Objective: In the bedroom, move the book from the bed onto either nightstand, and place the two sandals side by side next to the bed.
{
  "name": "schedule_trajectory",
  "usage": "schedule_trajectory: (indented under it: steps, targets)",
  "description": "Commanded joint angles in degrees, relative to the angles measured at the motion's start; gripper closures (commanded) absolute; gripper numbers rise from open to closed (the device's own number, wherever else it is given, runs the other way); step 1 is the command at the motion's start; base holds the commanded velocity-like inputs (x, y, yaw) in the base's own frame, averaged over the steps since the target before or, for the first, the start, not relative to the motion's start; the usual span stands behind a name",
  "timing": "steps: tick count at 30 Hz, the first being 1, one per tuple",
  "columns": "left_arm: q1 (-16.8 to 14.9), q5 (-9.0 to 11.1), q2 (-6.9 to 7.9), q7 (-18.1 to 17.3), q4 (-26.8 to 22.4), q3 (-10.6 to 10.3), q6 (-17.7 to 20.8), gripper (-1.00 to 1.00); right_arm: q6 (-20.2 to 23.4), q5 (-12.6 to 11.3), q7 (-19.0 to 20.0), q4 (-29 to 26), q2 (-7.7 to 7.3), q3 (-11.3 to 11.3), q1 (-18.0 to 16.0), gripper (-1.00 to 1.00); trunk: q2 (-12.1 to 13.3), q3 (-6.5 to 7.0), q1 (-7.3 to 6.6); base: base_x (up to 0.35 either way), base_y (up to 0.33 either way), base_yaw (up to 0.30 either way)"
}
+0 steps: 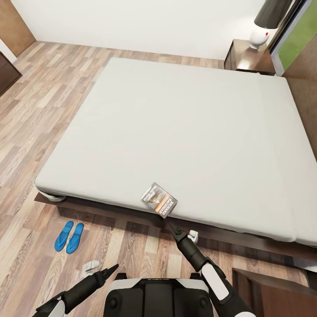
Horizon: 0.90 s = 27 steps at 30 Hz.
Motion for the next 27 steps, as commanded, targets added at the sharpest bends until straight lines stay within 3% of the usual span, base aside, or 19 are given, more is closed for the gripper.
schedule_trajectory:
  steps: [1, 17, 27]
  targets:
    - [0.0, 0.6, 0.05, -0.1, 0.0, -0.2, 0.5, -1.0, 0.5, -0.6, 0.1, 0.0, 0.0, 0.1, 0.0, -1.0, -0.1, -0.06, 0.03, 0.002, 0.025, 0.0]
    - [0.0, 0.6, 0.04, 0.0, 0.0, -0.2, 0.5, -1.0, 0.6, -0.6, 0.1, 0.0, 0.0, 0.1, 0.0, -1.0, -0.1, -0.06, 0.03, 0.0, 0.049, 0.0]
    - [0.0, 0.6, 0.04, 0.0, 0.0, -0.3, 0.6, -1.0, 0.6, -0.6, 0.1, 0.0, -0.03, 0.0, 0.0, -1.0, -4.1, -1.85, 2.23, 0.0, 0.0, 0.0]
